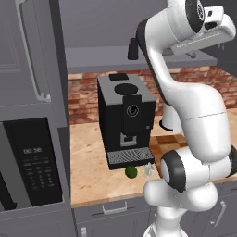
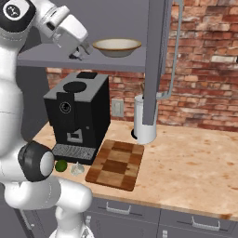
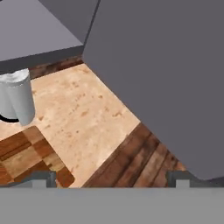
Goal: Open the cabinet. Place the bowl and condiment on the counter. Then place the lime and garlic on the cutting board.
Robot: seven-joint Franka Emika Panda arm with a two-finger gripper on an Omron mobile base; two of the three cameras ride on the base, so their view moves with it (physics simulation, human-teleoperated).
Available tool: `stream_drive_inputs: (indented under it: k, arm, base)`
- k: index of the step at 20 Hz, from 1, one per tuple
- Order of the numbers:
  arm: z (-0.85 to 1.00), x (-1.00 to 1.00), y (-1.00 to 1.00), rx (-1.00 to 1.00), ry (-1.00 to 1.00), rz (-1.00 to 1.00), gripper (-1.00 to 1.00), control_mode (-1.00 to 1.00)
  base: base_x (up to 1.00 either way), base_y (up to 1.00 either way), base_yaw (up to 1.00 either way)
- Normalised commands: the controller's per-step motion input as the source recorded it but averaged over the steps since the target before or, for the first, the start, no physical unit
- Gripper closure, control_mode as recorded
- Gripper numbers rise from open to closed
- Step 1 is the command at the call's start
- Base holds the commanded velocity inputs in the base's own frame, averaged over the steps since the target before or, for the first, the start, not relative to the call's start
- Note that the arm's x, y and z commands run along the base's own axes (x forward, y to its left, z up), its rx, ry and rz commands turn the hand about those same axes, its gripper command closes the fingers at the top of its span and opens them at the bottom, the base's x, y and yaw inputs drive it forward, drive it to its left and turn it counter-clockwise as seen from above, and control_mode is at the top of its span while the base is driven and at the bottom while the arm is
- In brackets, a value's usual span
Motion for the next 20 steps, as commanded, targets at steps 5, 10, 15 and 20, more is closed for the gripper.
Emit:
stream_drive_inputs:
  k: [5,10,15,20]
  arm:
    - [0.00,-0.13,0.27,0.04,-0.28,0.24,-1.00,-1.00]
    - [-0.02,-0.08,0.23,0.00,-0.16,0.34,-1.00,-1.00]
    - [0.00,-0.01,0.24,0.00,-0.12,0.35,-1.00,-1.00]
    - [-0.07,0.00,0.33,0.00,-0.06,0.35,-1.00,-1.00]
  base:
    - [0.00,0.00,0.00]
    - [0.00,0.00,0.00]
    - [0.00,0.00,0.00]
    - [0.00,0.00,0.00]
